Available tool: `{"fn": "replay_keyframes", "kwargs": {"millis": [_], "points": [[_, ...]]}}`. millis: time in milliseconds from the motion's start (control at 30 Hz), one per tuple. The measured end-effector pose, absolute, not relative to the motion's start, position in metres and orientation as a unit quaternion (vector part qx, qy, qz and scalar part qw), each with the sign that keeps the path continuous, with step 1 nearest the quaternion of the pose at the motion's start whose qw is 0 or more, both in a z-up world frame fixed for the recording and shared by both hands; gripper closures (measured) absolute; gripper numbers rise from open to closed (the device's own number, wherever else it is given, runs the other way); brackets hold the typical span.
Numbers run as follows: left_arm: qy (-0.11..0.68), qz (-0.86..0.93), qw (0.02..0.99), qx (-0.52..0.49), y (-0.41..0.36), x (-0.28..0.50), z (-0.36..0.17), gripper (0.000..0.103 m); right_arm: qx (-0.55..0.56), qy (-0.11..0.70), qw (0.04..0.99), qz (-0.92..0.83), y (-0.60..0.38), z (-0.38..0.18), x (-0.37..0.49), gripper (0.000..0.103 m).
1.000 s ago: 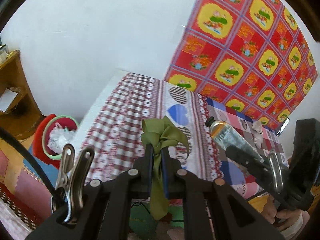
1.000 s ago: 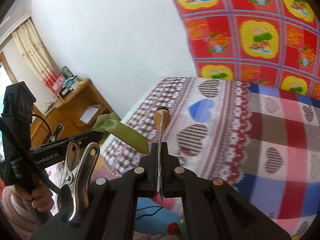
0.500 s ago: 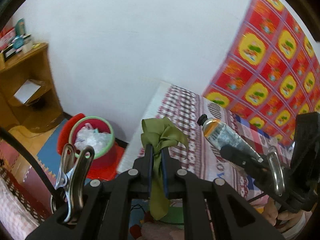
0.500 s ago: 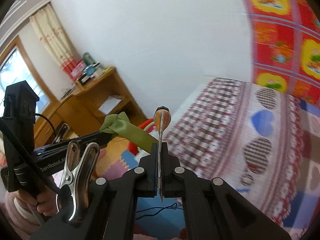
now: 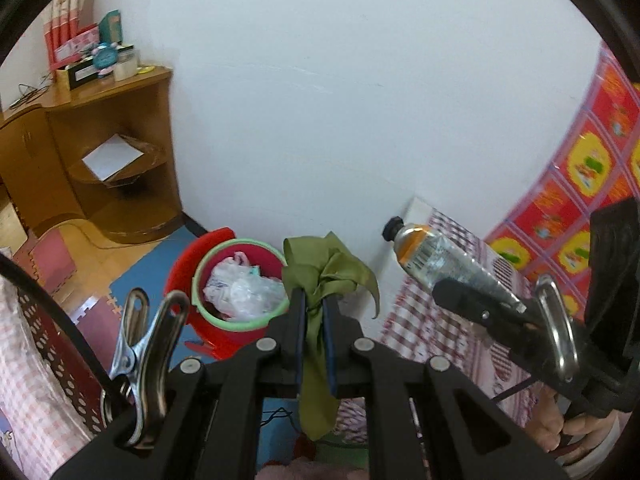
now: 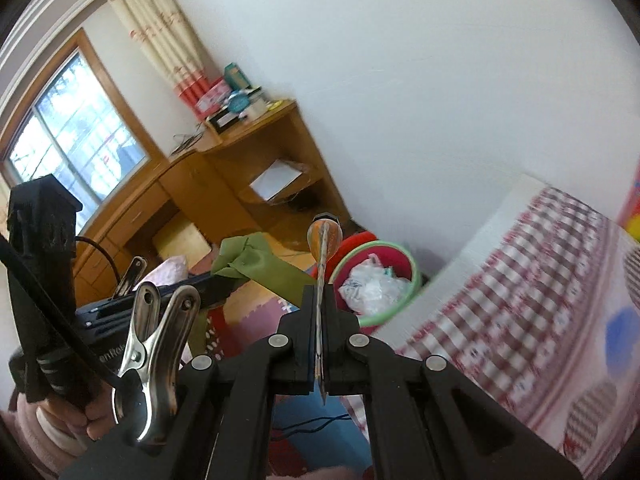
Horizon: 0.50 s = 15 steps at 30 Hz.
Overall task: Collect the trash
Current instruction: 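Lift the cloth and bottle in both grippers and carry them over the red bucket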
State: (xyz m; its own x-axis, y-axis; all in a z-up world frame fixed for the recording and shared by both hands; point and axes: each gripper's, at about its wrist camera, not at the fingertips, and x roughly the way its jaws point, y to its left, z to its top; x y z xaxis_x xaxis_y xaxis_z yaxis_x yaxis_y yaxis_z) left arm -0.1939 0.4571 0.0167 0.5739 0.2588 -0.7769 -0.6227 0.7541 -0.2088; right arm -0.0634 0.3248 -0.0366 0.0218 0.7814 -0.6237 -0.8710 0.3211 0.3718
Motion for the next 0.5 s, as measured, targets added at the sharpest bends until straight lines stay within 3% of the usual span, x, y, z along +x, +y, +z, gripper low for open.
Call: {"fn": "replay_keyframes", "kwargs": {"millis": [500], "points": [[0.418, 0.261, 0.829, -0.265, 0.556, -0.163, -0.065, 0.094, -0.106, 0.443, 0.697, 0.553, 0.458, -0.094, -0.031, 0.1]]}}
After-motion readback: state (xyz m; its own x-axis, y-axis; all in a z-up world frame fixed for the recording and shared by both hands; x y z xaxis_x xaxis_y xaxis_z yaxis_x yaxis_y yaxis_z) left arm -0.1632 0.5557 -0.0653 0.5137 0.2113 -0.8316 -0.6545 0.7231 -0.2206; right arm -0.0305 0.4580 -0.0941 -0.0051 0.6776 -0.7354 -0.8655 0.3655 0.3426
